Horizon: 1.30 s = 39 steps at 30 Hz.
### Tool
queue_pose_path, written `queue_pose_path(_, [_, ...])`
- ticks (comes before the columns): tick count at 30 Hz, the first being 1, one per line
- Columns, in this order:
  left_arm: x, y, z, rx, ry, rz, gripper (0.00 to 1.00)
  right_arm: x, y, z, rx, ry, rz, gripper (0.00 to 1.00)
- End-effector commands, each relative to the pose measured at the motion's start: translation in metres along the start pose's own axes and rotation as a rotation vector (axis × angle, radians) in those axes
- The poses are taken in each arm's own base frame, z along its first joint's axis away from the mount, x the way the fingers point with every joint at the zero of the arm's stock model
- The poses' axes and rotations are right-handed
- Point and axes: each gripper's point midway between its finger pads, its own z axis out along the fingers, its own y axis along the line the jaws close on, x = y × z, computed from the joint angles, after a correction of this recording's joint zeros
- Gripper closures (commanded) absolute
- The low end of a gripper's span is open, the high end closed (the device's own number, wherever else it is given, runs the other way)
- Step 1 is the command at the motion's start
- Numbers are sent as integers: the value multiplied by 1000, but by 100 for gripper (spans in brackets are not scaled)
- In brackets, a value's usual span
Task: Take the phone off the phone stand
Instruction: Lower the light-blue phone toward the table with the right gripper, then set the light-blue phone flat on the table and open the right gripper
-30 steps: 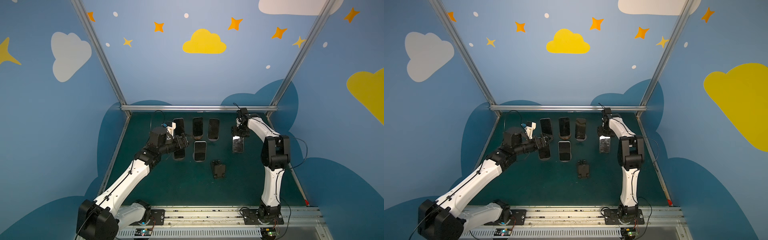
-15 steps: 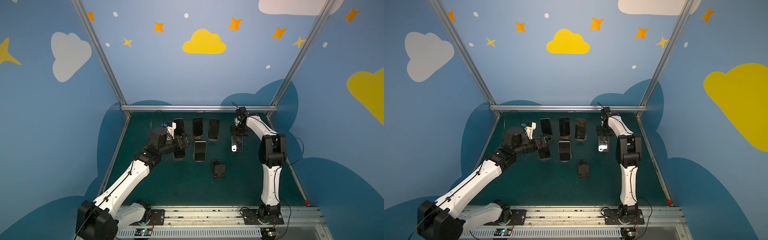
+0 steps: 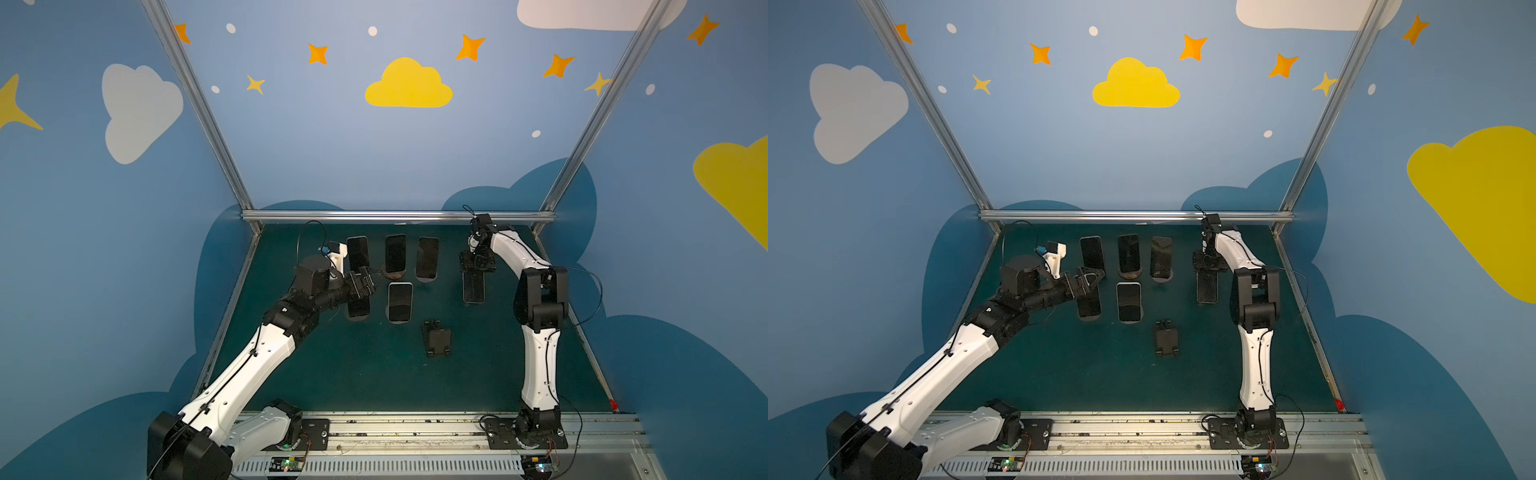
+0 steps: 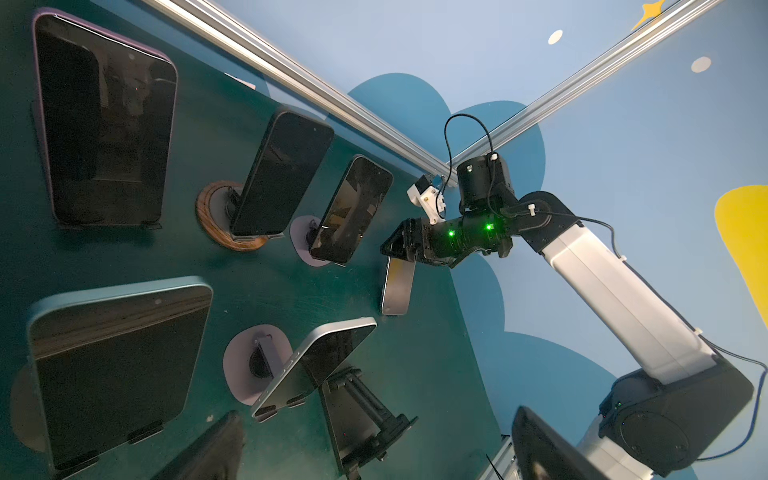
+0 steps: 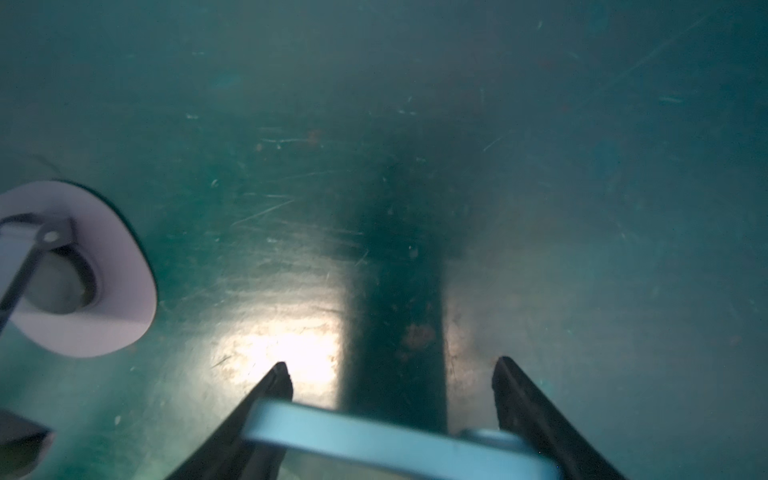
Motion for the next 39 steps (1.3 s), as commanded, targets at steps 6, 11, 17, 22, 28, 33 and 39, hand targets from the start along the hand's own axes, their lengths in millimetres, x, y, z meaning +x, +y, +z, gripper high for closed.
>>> queue_pose_path(6, [-11, -19, -12, 50, -36, 37, 0, 1, 3, 15, -27, 87, 11, 45])
queue_pose_path(11, [-12, -16, -12, 36, -47, 45, 0, 10, 5, 29, -26, 159, 30, 45])
queue_pose_path(17, [-9, -17, -8, 45, -23, 34, 1, 19, 18, 34, -101, 222, 28, 45])
queue_pose_path(22, [-10, -17, -9, 45, -26, 36, 1, 31, 28, 33, -168, 318, 86, 45])
queue_pose_path(28, [-9, -19, -9, 53, -23, 33, 1, 37, 24, 38, -155, 345, 100, 43])
queue_pose_path(33, [-9, -19, -9, 53, -25, 33, 1, 47, 16, 42, -101, 380, 92, 43])
queue_pose_path(39, [-10, -20, -12, 56, -33, 36, 1, 54, 2, 36, -23, 401, 83, 40])
